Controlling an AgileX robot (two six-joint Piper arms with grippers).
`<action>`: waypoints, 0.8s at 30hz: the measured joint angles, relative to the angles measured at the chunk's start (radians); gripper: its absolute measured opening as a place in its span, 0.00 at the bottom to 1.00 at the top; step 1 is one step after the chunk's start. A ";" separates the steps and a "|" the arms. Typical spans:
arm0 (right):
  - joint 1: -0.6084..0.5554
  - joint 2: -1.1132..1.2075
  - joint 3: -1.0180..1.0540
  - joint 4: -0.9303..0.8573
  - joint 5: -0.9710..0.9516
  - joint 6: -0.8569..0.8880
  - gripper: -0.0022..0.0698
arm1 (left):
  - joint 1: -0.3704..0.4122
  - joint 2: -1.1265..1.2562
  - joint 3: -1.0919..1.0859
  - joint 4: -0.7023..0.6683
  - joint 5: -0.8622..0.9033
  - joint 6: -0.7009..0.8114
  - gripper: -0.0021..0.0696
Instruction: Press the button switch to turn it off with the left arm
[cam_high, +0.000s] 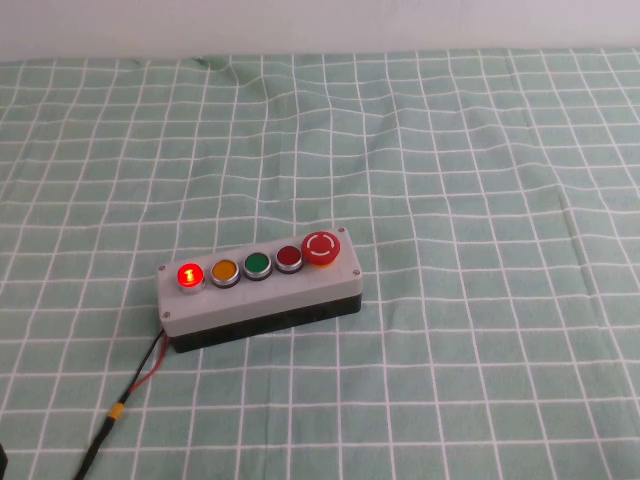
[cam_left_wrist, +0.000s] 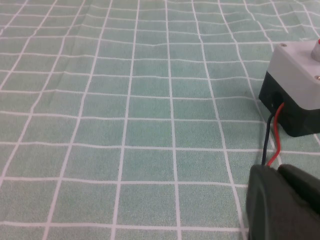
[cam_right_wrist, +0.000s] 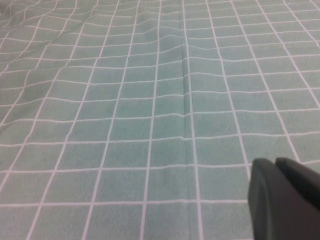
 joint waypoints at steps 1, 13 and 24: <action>0.000 0.000 0.000 0.000 0.000 0.000 0.01 | 0.000 0.000 0.000 0.000 0.000 0.000 0.02; 0.000 0.000 0.000 0.000 0.000 0.000 0.01 | 0.000 0.000 0.000 0.000 0.000 0.019 0.02; 0.000 0.000 0.000 0.000 0.000 0.000 0.01 | 0.000 0.000 0.000 0.000 -0.021 0.021 0.02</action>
